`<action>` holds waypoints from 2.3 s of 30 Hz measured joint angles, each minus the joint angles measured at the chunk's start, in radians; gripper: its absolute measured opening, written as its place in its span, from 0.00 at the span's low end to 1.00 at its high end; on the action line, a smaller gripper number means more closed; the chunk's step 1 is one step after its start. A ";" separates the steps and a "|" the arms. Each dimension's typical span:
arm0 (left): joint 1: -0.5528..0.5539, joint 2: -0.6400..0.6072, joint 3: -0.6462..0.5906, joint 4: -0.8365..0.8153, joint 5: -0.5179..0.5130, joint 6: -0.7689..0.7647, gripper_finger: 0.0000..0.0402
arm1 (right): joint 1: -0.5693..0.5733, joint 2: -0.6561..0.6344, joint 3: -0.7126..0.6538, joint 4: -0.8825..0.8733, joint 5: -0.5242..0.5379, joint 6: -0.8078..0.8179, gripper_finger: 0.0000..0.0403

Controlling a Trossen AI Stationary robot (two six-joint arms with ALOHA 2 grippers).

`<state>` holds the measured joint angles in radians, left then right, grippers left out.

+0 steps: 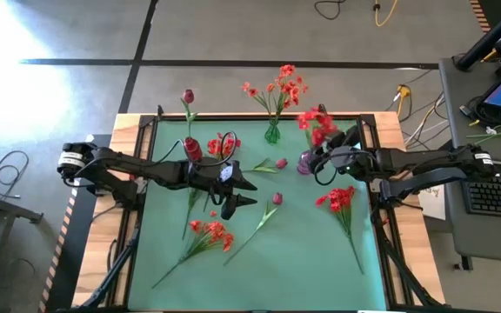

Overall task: Sort flowers into vase by color
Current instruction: Put the bottom red flowers into the violet flower vase, then put the bottom dark red flower into the red flower vase

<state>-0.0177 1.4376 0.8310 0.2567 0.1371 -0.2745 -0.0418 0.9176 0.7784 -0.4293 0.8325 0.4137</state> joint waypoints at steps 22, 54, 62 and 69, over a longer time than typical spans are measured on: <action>-0.077 -0.004 0.000 -0.458 0.157 -0.267 0.52 | 0.000 -0.040 0.086 -0.296 -0.307 0.193 0.75; -0.257 0.304 0.000 0.140 -0.376 -0.183 0.52 | 0.025 -0.039 0.150 -0.437 -0.500 0.282 0.73; -0.259 0.481 0.085 0.145 -0.417 -0.188 0.52 | 0.025 -0.039 0.150 -0.435 -0.500 0.282 0.75; -0.258 0.552 0.202 -0.098 -0.529 -0.217 0.52 | 0.025 -0.039 0.150 -0.435 -0.500 0.275 0.74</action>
<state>-0.2760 1.9893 1.0330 0.1583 -0.3915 -0.4912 -0.0170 0.8783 0.9283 -0.8639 0.3321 0.6888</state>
